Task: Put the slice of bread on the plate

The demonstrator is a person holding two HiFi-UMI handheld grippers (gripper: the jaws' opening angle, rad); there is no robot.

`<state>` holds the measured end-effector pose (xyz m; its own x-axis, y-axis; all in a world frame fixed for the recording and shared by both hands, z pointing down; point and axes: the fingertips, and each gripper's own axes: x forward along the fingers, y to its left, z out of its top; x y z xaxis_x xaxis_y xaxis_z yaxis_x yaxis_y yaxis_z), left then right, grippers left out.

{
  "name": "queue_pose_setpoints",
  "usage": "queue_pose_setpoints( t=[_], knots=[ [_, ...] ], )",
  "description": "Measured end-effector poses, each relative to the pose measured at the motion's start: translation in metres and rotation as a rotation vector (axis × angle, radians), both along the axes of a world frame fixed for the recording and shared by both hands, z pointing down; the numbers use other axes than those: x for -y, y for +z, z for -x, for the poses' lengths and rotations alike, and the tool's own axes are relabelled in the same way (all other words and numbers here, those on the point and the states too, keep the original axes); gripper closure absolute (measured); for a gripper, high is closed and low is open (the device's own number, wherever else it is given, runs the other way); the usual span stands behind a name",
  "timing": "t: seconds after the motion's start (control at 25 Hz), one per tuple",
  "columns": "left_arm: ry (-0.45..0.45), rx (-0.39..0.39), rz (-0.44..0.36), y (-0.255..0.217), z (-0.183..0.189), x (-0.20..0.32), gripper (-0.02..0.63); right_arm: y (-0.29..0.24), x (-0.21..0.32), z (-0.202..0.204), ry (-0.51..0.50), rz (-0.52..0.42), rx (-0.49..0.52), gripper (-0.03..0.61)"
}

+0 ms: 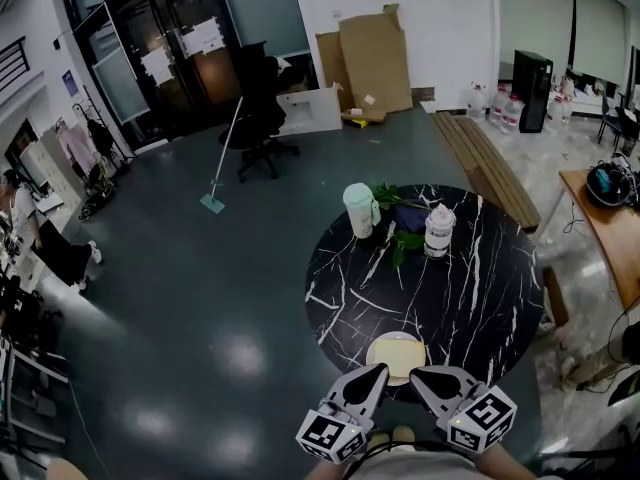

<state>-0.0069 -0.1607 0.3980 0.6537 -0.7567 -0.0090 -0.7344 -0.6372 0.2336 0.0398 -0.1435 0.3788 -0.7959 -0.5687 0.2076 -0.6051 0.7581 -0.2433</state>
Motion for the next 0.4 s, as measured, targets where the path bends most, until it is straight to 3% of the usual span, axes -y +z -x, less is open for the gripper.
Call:
queue_pose_setpoints(
  t=[0.4],
  knots=[
    [-0.008, 0.000, 0.008, 0.0030, 0.0021, 0.0026, 0.606, 0.0075, 0.0027, -0.0026, 0.009, 0.026, 0.003, 0.570]
  ],
)
